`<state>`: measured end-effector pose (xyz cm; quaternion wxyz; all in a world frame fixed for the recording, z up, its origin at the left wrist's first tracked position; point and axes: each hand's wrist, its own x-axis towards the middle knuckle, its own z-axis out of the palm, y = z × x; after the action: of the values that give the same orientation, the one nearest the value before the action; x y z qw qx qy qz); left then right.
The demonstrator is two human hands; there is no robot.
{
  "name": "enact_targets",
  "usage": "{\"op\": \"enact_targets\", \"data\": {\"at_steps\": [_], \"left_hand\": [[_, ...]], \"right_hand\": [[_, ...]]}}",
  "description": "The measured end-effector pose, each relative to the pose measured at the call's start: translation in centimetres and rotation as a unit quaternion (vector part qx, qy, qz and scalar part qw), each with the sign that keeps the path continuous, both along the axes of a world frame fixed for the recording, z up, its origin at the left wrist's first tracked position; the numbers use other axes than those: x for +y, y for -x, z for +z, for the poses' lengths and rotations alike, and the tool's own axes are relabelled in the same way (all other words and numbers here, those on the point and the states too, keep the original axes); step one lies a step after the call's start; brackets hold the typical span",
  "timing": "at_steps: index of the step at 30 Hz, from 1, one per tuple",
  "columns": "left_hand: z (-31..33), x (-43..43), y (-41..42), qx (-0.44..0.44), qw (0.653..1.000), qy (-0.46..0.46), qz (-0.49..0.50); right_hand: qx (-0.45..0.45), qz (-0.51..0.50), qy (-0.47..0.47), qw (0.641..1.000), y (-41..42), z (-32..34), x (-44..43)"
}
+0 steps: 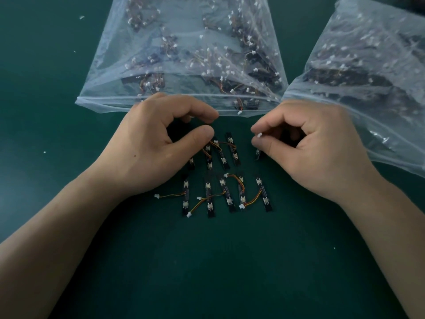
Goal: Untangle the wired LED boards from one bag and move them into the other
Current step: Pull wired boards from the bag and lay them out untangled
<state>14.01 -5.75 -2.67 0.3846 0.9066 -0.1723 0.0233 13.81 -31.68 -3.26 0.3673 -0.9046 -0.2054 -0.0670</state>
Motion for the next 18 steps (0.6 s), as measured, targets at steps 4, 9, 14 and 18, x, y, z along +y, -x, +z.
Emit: {"op": "enact_targets", "data": {"at_steps": [4,9,14,18], "left_hand": [[0.0,0.1,0.0,0.002,1.0,0.0,-0.001],[0.1,-0.1,0.0,0.002,1.0,0.006,-0.001],[0.0,-0.1,0.0,0.002,1.0,0.016,-0.005],[-0.1,0.0,-0.1,-0.004,1.0,0.016,-0.004]], "right_hand": [[0.001,-0.006,0.024,1.0,-0.1,0.1,-0.4],[0.014,-0.029,0.047,0.998,-0.2,-0.1,-1.0],[-0.003,0.003,0.058,0.998,-0.3,-0.4,-1.2],[-0.006,0.033,0.049,0.998,-0.2,-0.6,-1.0]]}}
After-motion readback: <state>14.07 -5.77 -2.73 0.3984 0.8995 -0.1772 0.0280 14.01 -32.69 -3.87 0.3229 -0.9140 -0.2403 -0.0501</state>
